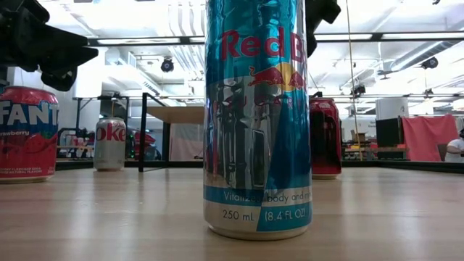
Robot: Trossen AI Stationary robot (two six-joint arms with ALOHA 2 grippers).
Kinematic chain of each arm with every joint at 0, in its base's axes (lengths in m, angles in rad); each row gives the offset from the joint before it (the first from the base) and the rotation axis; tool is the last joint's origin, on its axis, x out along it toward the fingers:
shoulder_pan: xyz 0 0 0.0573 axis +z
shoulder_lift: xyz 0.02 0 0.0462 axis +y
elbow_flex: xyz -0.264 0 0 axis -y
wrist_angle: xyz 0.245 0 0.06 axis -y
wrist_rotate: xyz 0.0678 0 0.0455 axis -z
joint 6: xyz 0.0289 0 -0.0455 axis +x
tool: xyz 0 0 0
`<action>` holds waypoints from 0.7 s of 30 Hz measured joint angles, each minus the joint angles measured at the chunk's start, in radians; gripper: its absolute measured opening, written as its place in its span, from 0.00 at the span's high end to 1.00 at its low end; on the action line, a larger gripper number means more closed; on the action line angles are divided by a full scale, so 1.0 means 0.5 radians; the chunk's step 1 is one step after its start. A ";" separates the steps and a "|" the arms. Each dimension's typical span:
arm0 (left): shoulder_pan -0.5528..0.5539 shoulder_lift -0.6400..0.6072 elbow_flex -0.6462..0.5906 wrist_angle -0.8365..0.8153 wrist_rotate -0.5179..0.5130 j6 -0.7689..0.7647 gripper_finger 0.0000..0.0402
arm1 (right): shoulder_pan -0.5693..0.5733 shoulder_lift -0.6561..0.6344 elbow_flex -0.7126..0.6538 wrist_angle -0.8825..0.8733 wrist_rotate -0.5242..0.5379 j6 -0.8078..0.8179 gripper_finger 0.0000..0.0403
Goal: Place canned beverage on shelf
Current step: Put the top blue and soda can on the shelf
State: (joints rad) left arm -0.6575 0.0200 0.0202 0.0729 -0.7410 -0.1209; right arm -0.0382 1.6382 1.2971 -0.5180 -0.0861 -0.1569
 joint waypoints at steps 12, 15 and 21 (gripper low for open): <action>0.000 0.001 0.000 0.000 -0.001 0.000 0.71 | 0.001 0.000 -0.020 0.062 -0.160 0.009 0.13; 0.001 0.000 0.001 0.000 -0.001 -0.001 0.71 | 0.001 0.000 -0.020 0.119 -0.229 0.040 0.24; 0.000 0.001 0.000 0.000 0.000 0.000 0.71 | 0.001 0.000 -0.019 0.180 -0.247 0.054 0.42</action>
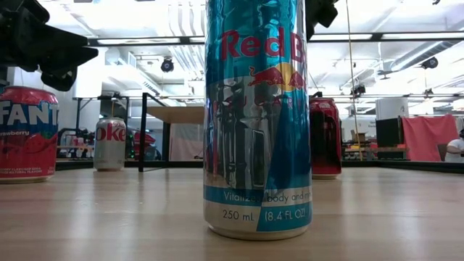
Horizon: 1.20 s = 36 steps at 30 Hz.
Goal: Place canned beverage on shelf
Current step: Put the top blue and soda can on the shelf
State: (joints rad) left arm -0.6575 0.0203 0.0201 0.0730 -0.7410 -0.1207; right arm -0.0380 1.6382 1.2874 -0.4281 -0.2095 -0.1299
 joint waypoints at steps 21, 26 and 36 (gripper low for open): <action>0.001 0.000 0.001 0.000 -0.001 -0.001 0.71 | -0.010 0.000 0.001 0.013 0.163 0.398 0.37; 0.000 0.000 0.000 0.000 0.000 -0.001 0.71 | -0.008 0.000 0.001 0.015 0.165 0.370 0.45; 0.000 0.000 0.000 0.000 -0.001 0.000 0.71 | -0.008 -0.002 0.001 -0.006 0.374 1.015 0.45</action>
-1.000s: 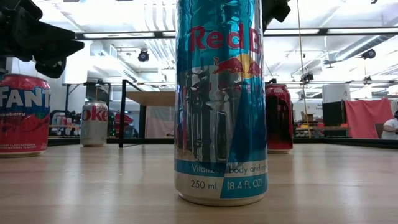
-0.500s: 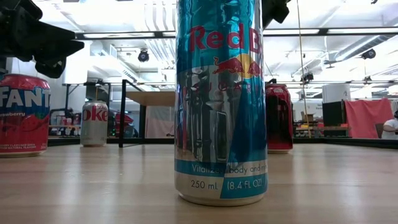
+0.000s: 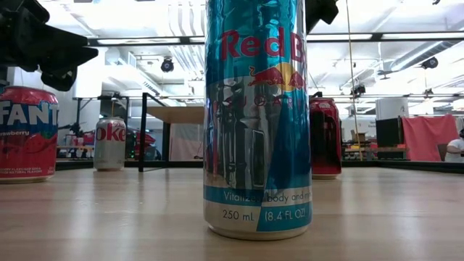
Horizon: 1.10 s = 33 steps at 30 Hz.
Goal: Place canned beverage on shelf
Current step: Put the top blue and soda can on the shelf
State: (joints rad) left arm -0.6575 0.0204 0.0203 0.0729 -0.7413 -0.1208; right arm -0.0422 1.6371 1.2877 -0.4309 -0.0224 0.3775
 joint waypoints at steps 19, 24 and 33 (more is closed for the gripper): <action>0.000 0.000 0.000 0.000 0.000 0.000 0.71 | 0.347 0.005 0.040 -0.097 0.973 0.217 0.43; 0.000 -0.001 0.000 0.000 0.000 0.000 0.71 | 0.367 0.005 0.061 -0.183 1.095 0.461 0.41; 0.000 -0.001 0.000 0.000 0.000 -0.001 0.71 | 0.354 0.005 0.061 -0.254 1.095 0.932 0.41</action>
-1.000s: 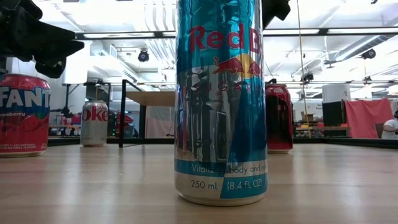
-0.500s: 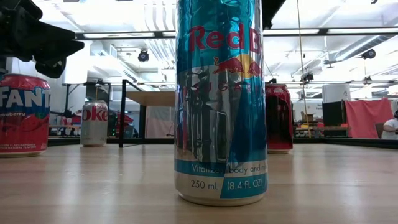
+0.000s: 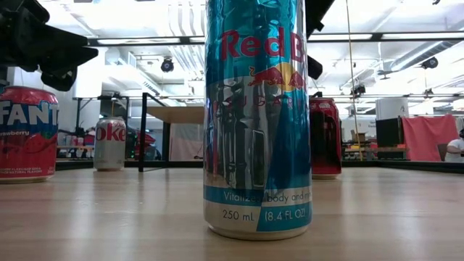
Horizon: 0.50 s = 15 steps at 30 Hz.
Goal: Place canned beverage on shelf
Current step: Put the top blue and soda can on the shelf
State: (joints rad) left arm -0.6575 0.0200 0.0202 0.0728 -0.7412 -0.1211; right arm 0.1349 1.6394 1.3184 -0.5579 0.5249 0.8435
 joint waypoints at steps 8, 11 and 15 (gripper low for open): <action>0.001 0.000 0.000 0.000 0.000 0.000 0.71 | -0.009 0.000 0.002 -0.069 0.008 0.264 0.40; 0.000 0.000 0.000 0.000 0.000 0.000 0.71 | -0.009 0.000 0.002 -0.120 0.012 0.375 0.40; 0.000 0.000 0.000 0.000 0.000 0.000 0.71 | -0.009 0.000 0.001 -0.155 0.014 0.478 0.40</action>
State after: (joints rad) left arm -0.6572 0.0202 0.0200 0.0728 -0.7412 -0.1210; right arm 0.1305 1.6394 1.3190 -0.6353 0.5320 1.0827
